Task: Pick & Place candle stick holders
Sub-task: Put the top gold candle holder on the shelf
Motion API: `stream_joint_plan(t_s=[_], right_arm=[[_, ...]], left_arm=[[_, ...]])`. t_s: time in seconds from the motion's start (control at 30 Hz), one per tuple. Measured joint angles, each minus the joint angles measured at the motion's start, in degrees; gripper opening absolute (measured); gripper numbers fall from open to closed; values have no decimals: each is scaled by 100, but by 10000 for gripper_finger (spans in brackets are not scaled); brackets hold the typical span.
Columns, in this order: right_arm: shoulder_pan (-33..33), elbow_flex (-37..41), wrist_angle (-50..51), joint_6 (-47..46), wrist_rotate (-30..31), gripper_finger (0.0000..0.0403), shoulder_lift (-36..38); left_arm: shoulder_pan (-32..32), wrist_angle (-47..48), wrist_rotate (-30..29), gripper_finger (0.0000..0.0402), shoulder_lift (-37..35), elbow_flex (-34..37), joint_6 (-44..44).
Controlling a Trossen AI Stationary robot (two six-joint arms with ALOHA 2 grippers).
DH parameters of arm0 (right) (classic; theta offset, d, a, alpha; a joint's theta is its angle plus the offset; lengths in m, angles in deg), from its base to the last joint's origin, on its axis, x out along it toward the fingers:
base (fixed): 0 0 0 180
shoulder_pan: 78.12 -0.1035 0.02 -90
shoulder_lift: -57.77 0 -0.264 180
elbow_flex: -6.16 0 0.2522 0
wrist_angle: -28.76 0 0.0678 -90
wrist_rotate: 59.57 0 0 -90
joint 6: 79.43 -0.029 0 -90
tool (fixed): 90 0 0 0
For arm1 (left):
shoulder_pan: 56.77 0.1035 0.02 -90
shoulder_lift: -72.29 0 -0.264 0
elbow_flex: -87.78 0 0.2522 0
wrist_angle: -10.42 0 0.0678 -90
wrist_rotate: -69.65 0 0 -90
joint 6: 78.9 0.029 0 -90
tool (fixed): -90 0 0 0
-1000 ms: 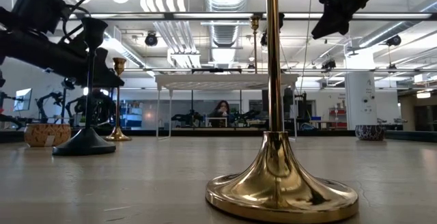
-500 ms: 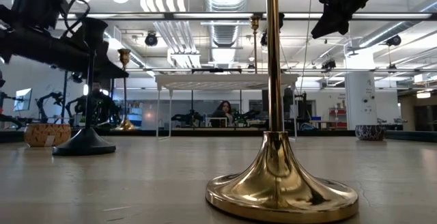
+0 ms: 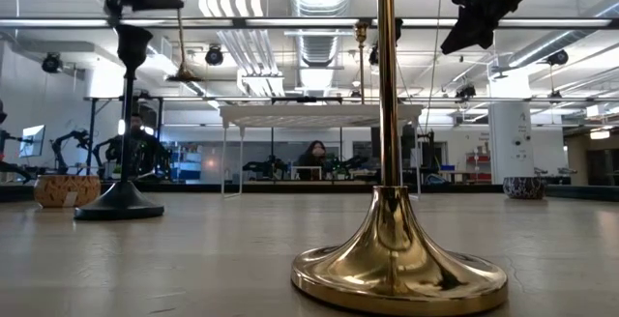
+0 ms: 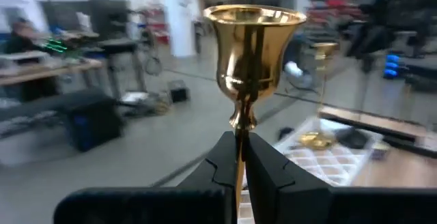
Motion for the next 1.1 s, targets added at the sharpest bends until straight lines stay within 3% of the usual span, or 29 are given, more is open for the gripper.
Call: stream_joint_plan(t_s=[0.13, 0.23, 0.37, 0.53, 0.67, 0.77, 1.1], right_arm=[[-2, 9, -99, -60, -7, 91, -2], [-2, 22, -123, -86, -24, 87, -2], [-2, 33, -93, -125, -41, 82, -2], [-2, 39, -81, -164, -53, 77, -2], [-2, 44, -80, -160, -52, 80, -2], [-2, 44, -80, -144, -52, 86, -2], [-2, 53, -40, -144, -50, 91, 0]], left_arm=[[81, 133, 228, 15, 635, -673, 103], [77, 361, 710, 15, 1335, -934, 241], [196, 389, 802, 15, 2289, -1435, 532], [343, -15, 1191, 14, 3017, -2134, 787], [452, -167, 1781, 14, 3367, -2504, 768], [568, -276, 1847, 14, 3531, -2728, 698], [1062, -822, 3059, 14, 3955, -2790, 92]])
